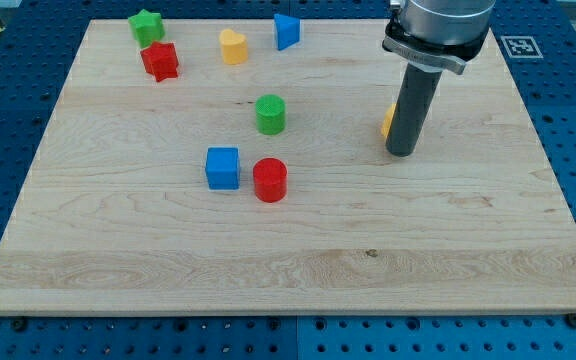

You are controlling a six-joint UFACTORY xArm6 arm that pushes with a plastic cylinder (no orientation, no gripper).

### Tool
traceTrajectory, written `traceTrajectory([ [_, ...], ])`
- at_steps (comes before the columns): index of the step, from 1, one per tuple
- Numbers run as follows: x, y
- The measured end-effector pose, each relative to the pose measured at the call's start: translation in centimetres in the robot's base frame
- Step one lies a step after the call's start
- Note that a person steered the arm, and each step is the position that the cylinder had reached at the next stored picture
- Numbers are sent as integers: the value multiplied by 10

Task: Push the yellow hexagon into the top right

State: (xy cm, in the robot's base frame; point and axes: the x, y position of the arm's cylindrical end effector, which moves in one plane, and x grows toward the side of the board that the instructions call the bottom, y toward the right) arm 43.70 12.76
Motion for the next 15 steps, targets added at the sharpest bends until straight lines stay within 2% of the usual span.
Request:
traceTrajectory([
  [1, -3, 0],
  [3, -58, 8],
  [5, -106, 49],
  [6, -120, 48],
  [7, -92, 36],
  [8, -86, 7],
  [13, -130, 8],
  [15, -165, 40],
])
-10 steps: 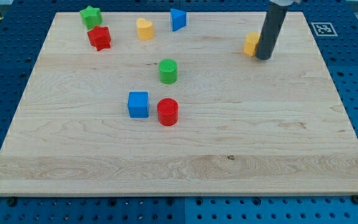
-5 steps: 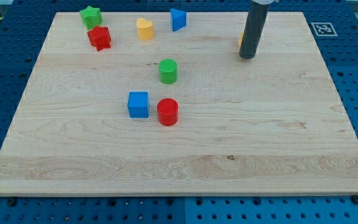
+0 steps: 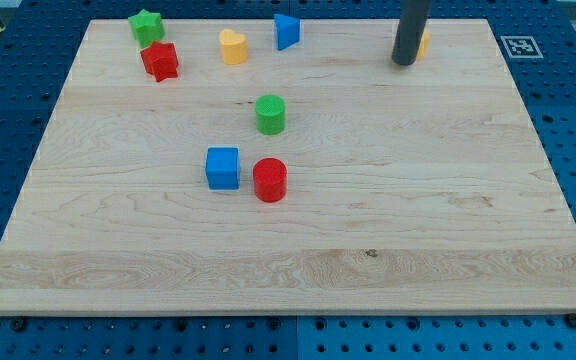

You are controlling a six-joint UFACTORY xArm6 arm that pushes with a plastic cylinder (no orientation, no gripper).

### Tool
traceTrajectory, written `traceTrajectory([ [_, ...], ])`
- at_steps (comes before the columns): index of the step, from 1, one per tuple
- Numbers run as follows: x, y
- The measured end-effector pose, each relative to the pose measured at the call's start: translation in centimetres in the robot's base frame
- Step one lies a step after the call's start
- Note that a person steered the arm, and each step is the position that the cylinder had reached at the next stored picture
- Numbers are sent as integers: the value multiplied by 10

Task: Push the yellow hexagon into the top right

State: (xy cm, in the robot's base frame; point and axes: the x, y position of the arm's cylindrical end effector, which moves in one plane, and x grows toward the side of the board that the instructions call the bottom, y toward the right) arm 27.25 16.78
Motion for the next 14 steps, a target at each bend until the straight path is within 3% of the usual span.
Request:
traceTrajectory([
  [1, -15, 24],
  [2, -15, 0],
  [3, -16, -67],
  [4, -39, -93],
  [9, -55, 25],
  [11, -41, -7],
  [14, -33, 44],
])
